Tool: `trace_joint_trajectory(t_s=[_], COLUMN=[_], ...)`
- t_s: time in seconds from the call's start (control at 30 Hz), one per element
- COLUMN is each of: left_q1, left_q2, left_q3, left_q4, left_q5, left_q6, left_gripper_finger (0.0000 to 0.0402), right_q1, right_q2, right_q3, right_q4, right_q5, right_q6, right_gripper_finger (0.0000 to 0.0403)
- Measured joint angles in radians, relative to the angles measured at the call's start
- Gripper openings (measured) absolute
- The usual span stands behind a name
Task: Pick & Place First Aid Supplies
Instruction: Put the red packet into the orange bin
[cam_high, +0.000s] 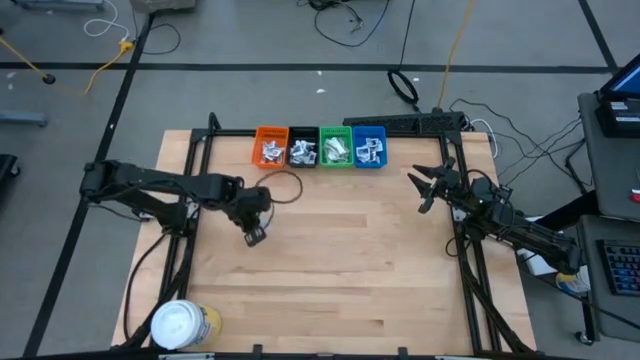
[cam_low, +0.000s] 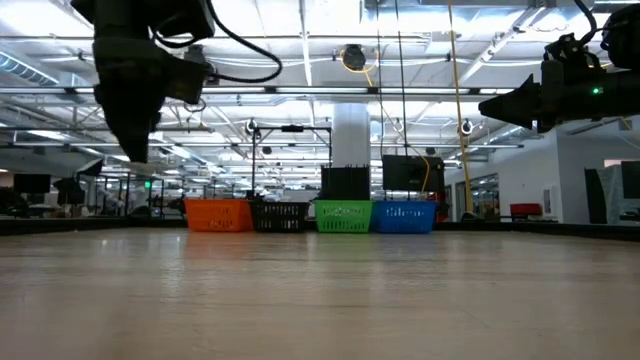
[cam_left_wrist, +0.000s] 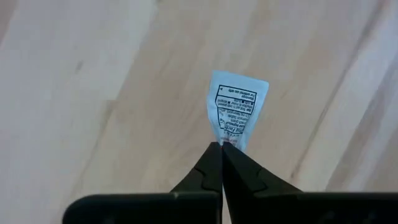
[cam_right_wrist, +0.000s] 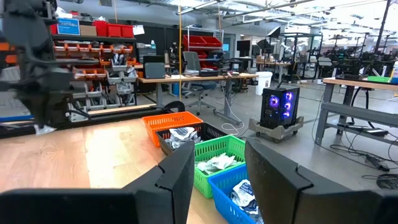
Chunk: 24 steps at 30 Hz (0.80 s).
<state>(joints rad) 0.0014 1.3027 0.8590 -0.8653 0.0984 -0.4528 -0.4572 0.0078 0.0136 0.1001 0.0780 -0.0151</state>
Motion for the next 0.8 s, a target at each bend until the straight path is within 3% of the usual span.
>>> trace_joint_trajectory(t_s=[0.33, 0.53, 0.8], left_q1=[0.162, 0.325, 0.561], left_q2=[-0.044, -0.038, 0.114], left_q3=[0.002, 0.01, 0.167], left_q4=[-0.136, -0.135, -0.201], left_q5=[-0.036, -0.04, -0.044], left_q6=[-0.454, -0.473, -0.348], left_gripper_finger=[0.0001, 0.0001, 0.0], right_q1=[0.0, 0.0, 0.0], right_q2=[0.0, 0.0, 0.0], right_q3=[0.0, 0.0, 0.0], right_q4=[0.0, 0.0, 0.0], right_q5=[0.0, 0.0, 0.0], right_q6=[0.0, 0.0, 0.0], right_gripper_finger=[0.0139, 0.0139, 0.0139])
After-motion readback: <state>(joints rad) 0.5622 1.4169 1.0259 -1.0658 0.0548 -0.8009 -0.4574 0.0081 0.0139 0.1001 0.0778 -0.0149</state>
